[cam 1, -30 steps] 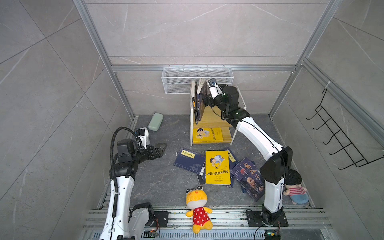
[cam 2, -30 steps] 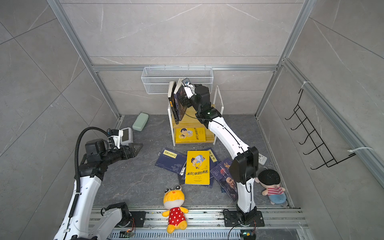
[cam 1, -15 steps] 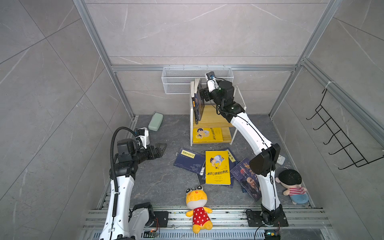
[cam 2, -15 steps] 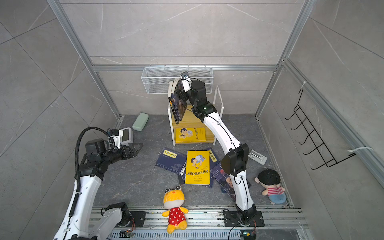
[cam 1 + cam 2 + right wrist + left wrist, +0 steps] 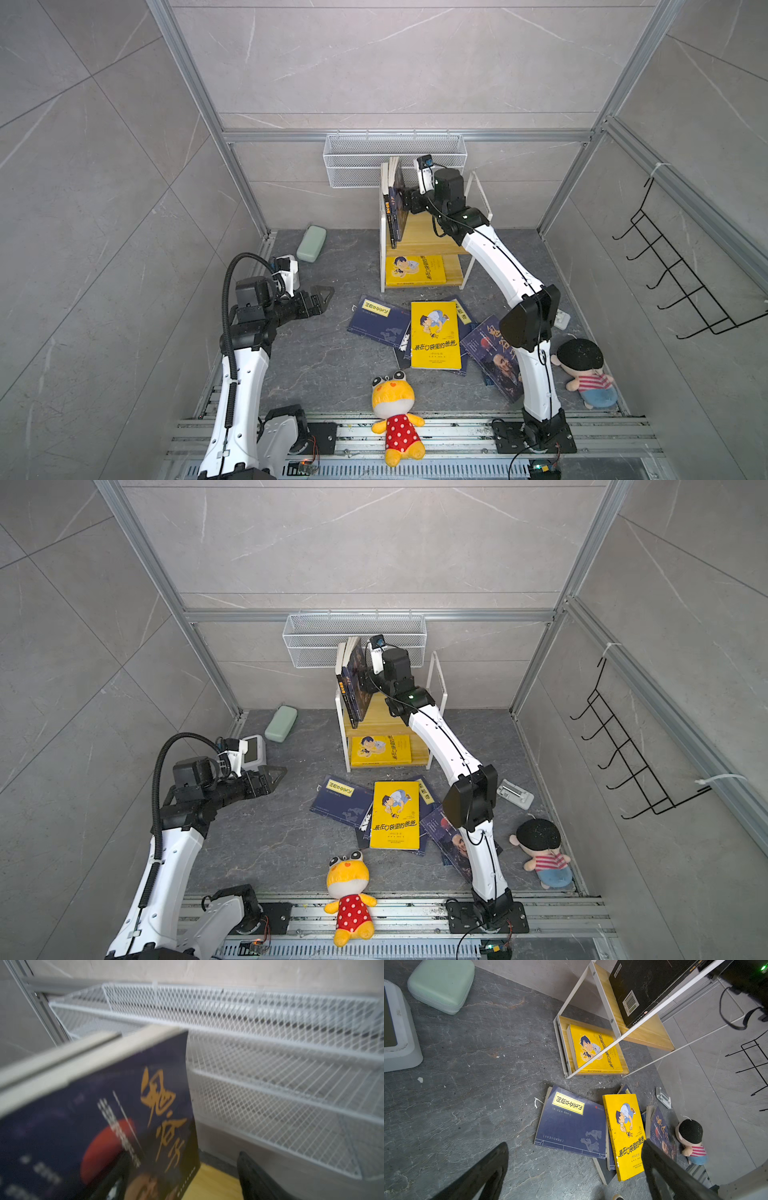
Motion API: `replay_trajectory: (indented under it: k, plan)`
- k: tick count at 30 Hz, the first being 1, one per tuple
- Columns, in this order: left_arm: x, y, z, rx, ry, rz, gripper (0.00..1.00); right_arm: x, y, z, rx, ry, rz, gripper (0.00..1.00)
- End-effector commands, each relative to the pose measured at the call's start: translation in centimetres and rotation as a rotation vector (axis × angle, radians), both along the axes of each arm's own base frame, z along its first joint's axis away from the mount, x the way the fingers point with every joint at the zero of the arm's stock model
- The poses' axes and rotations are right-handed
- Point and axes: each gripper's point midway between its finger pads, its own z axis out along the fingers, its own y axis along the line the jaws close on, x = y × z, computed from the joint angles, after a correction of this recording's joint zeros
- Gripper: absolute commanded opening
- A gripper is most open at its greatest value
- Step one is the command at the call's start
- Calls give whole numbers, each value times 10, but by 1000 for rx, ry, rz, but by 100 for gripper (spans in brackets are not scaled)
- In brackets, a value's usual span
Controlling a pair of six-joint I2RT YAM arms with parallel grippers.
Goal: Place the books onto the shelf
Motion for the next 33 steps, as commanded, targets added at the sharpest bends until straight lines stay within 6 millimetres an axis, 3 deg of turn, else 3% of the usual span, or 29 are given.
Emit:
replay_trajectory:
  k: [1, 13, 22, 33]
  plan:
    - [4, 0, 9, -17, -23, -1, 100, -20, -6, 20, -2, -43, 24, 84]
    - [9, 5, 4, -27, -5, 11, 100, -59, -9, -14, -80, -23, 137, 91]
    - [8, 6, 4, -25, -9, 18, 100, -60, 13, -19, -52, -20, 214, 91]
    - [7, 4, 5, -30, -21, 11, 100, -53, 41, -38, -55, -11, 238, 90]
